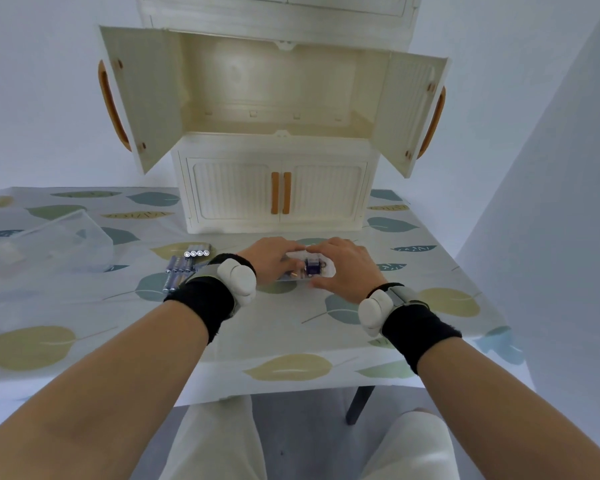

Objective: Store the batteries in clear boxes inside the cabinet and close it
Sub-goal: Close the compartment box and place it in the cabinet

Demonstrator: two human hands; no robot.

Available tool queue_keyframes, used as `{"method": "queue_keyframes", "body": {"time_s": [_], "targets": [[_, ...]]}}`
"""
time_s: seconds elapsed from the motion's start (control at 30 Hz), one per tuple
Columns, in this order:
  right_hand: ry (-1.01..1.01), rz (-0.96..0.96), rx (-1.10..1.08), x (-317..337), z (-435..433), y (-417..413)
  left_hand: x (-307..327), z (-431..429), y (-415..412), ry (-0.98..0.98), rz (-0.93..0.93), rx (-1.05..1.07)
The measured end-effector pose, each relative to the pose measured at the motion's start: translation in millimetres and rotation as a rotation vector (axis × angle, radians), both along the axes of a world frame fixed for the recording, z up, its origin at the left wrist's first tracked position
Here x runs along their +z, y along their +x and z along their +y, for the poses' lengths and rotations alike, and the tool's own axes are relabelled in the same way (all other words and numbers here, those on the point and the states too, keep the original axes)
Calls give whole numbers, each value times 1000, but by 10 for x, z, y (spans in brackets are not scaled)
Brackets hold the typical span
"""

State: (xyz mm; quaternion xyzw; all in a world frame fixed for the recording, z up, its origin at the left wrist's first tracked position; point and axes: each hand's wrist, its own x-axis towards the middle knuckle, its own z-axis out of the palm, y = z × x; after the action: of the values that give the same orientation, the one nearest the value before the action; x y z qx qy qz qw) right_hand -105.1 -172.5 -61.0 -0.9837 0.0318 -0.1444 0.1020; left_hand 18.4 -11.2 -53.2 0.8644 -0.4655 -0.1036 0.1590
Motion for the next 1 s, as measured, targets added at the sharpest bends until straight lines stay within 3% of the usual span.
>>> {"method": "queue_keyframes", "body": {"time_s": [0.17, 0.4, 0.67, 0.87, 1.0], "targets": [[-126, -141, 59, 16, -35, 158, -2, -13, 82, 9, -7, -27], [-445, -122, 242, 98, -78, 196, 33, -35, 162, 21, -20, -27], [-538, 46, 221, 257, 22, 217, 33, 0, 97, 5, -26, -35], [-521, -116, 218, 174, 124, 155, 45, 12, 83, 9, 5, -24], [-404, -199, 207, 199, 71, 151, 40, 38, 62, 25, 3, -29]]}}
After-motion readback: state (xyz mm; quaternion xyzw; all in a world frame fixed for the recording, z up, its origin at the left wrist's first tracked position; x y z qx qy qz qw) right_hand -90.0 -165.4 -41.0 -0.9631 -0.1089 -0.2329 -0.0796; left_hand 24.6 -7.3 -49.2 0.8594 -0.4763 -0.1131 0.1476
